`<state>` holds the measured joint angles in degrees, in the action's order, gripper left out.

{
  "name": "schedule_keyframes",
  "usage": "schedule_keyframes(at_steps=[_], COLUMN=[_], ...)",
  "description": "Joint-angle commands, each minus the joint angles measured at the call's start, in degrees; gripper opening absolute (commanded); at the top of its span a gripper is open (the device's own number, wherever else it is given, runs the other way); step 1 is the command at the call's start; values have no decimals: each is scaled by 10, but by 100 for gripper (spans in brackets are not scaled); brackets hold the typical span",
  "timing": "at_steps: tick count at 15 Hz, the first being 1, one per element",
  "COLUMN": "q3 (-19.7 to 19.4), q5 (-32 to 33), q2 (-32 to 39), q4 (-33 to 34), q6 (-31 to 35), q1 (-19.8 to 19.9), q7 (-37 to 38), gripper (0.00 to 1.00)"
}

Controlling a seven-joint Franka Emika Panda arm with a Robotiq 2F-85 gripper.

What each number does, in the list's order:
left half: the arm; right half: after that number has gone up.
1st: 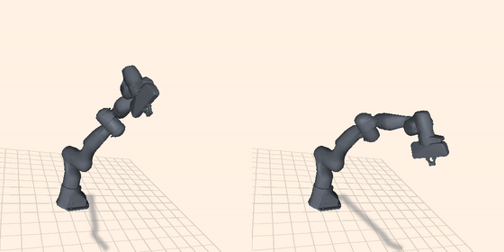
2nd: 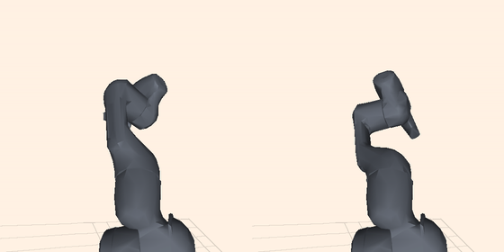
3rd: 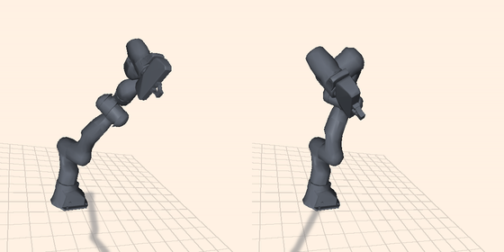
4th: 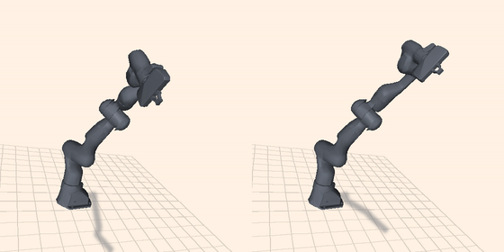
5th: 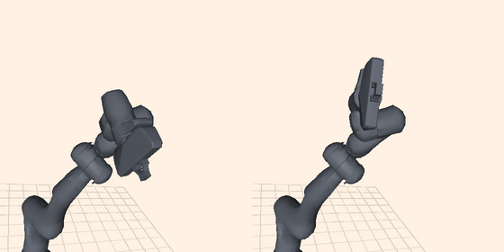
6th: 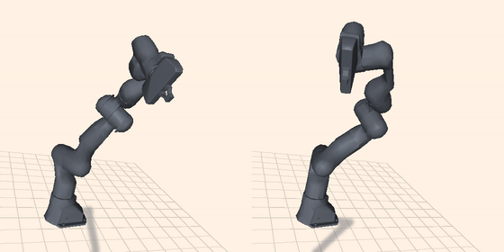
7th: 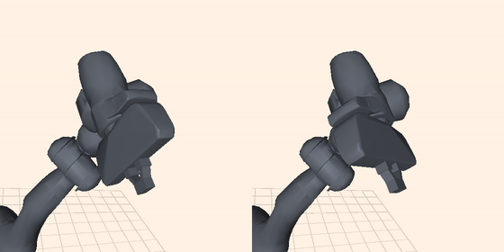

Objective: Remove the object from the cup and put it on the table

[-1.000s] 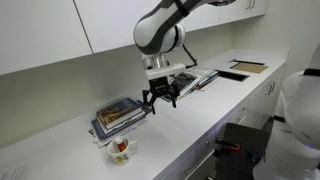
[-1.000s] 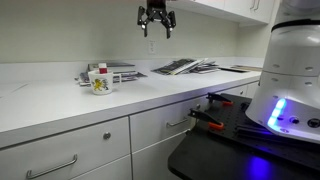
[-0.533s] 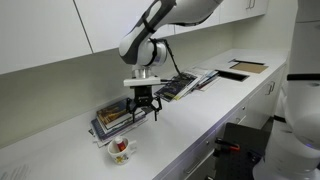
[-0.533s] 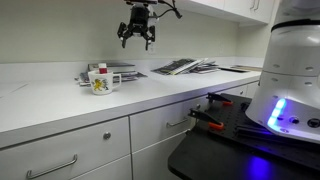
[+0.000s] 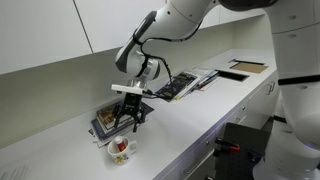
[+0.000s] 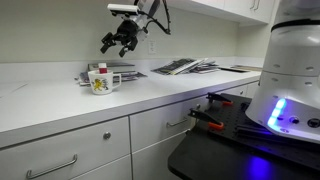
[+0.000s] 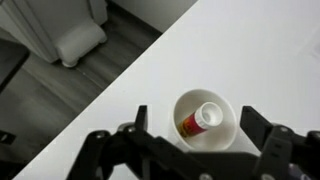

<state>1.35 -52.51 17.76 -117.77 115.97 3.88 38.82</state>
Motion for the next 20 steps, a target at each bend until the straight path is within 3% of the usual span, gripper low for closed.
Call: schedule_keyframes(at_steps=[1, 5, 7, 8, 17, 20], q3=[-13, -14, -16, -17, -17, -13], q5=[-41, -50, -47, -47, -48, -52], q2=[44, 83, 95, 101, 101, 90], q4=[37, 65, 71, 76, 80, 79], q6=[12, 0, 12, 14, 29, 27], q1=[-20, -31, -40, -43, -58, -61], q7=[23, 35, 46, 51, 47, 36], gripper=[100, 100, 95, 77, 8, 8])
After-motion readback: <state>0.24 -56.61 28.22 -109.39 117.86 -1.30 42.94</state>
